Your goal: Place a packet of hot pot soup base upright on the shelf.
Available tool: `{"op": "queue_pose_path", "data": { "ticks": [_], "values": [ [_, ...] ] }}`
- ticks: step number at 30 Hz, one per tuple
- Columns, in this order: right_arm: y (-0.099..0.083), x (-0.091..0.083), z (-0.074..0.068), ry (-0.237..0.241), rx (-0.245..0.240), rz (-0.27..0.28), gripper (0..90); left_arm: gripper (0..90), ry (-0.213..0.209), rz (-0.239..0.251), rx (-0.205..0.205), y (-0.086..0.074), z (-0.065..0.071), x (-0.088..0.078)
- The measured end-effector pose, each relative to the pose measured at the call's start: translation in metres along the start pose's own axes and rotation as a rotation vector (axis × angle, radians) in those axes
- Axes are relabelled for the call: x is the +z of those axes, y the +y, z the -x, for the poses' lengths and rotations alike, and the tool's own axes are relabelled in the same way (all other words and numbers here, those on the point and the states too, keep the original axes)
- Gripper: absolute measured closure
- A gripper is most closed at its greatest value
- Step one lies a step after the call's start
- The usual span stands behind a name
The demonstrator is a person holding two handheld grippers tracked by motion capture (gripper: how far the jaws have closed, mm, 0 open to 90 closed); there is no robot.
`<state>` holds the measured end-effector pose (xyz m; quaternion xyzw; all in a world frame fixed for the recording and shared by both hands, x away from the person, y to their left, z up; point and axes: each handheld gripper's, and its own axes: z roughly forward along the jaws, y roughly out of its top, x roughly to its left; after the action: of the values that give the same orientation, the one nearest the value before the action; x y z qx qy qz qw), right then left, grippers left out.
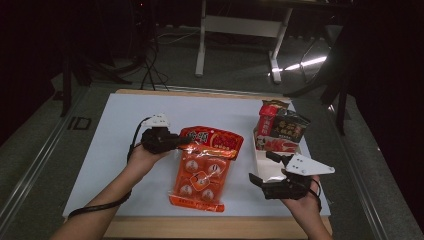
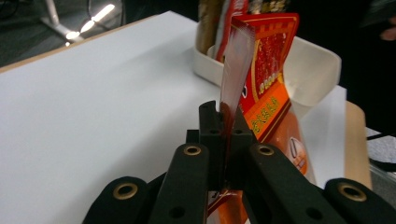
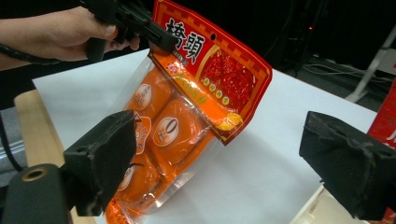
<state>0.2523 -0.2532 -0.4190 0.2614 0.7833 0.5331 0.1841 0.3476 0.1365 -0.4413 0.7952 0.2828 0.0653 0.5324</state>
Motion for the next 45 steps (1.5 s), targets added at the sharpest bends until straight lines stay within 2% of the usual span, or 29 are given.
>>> {"op": "queue_pose_path", "data": {
  "ticks": [4, 5, 7, 8, 12, 13, 15, 20, 22, 23, 25, 26, 28, 31, 32, 33, 34, 35, 36, 39, 40, 41, 42, 45],
  "values": [
    [0.002, 0.001, 0.003, -0.015, 0.011, 0.003, 10.3, 89.7, -0.032, 0.022, 0.032, 0.002, 0.007, -0.006],
    [0.002, 0.002, 0.004, -0.002, 0.011, -0.003, 10.3, 89.7, -0.039, 0.029, 0.045, 0.002, 0.009, -0.007],
    [0.004, 0.003, 0.004, -0.013, 0.01, -0.012, 10.4, 89.7, -0.05, 0.033, 0.053, 0.003, 0.012, -0.009],
    [0.004, 0.004, 0.005, 0.001, 0.014, -0.015, 10.4, 89.7, -0.057, 0.037, 0.057, 0.003, 0.014, -0.011],
    [0.008, 0.01, 0.008, -0.001, 0.016, -0.02, 11.6, 89.7, -0.079, 0.052, 0.074, 0.002, 0.019, -0.015],
    [0.008, 0.011, 0.009, -0.001, 0.023, -0.017, 12.7, 89.7, -0.099, 0.064, 0.082, 0.001, 0.02, -0.017],
    [0.011, 0.014, 0.011, -0.006, 0.027, -0.018, 13.9, 89.7, -0.097, 0.078, 0.112, 0.001, 0.025, -0.019],
    [0.012, 0.023, 0.014, 0.037, 0.053, -0.029, 15.2, 89.7, -0.124, 0.092, 0.148, 0.001, 0.033, -0.024],
    [0.011, 0.026, 0.014, 0.046, 0.06, -0.029, 15.2, 89.7, -0.134, 0.095, 0.151, 0.001, 0.033, -0.024],
    [0.008, 0.032, 0.013, 0.072, 0.067, -0.045, 16.3, 89.7, -0.159, 0.101, 0.146, 0.0, 0.033, -0.025],
    [0.007, 0.037, 0.011, 0.095, 0.072, -0.056, 17.1, 89.6, -0.169, 0.108, 0.154, 0.0, 0.034, -0.026],
    [0.007, 0.039, 0.011, 0.097, 0.072, -0.059, 19.6, 89.6, -0.168, 0.108, 0.156, 0.0, 0.035, -0.027],
    [0.008, 0.045, 0.009, 0.134, 0.078, -0.07, 24.1, 89.7, -0.167, 0.11, 0.165, 0.0, 0.038, -0.027],
    [0.009, 0.051, 0.006, 0.156, 0.062, -0.083, 34.2, 89.6, -0.167, 0.113, 0.168, 0.0, 0.041, -0.029],
    [0.01, 0.053, 0.004, 0.163, 0.057, -0.084, 40.8, 89.6, -0.166, 0.112, 0.171, -0.001, 0.041, -0.029],
    [0.01, 0.053, 0.004, 0.163, 0.057, -0.084, 40.8, 89.6, -0.166, 0.112, 0.171, -0.001, 0.041, -0.029],
    [0.01, 0.055, 0.004, 0.182, 0.051, -0.092, 46.3, 89.6, -0.164, 0.114, 0.17, -0.001, 0.042, -0.029],
    [0.009, 0.059, 0.001, 0.203, 0.043, -0.09, 56.2, 89.5, -0.162, 0.114, 0.17, -0.001, 0.042, -0.03],
    [0.009, 0.061, 0.0, 0.22, 0.037, -0.102, 59.5, 89.4, -0.163, 0.116, 0.169, -0.001, 0.043, -0.03],
    [0.009, 0.063, -0.003, 0.202, -0.015, -0.128, 72.5, 89.3, -0.155, 0.122, 0.175, -0.003, 0.044, -0.03],
    [0.009, 0.063, -0.003, 0.202, -0.015, -0.128, 72.5, 89.3, -0.151, 0.124, 0.177, -0.003, 0.044, -0.031],
    [0.01, 0.062, 0.0, 0.231, 0.009, -0.124, 76.0, 89.2, -0.153, 0.128, 0.179, -0.004, 0.045, -0.031],
    [0.009, 0.063, 0.001, 0.245, 0.021, -0.127, 75.7, 89.2, -0.153, 0.128, 0.179, -0.004, 0.045, -0.031],
    [0.008, 0.065, 0.0, 0.252, 0.019, -0.148, 75.7, 89.2, -0.148, 0.129, 0.186, -0.004, 0.047, -0.031]
  ]
}}
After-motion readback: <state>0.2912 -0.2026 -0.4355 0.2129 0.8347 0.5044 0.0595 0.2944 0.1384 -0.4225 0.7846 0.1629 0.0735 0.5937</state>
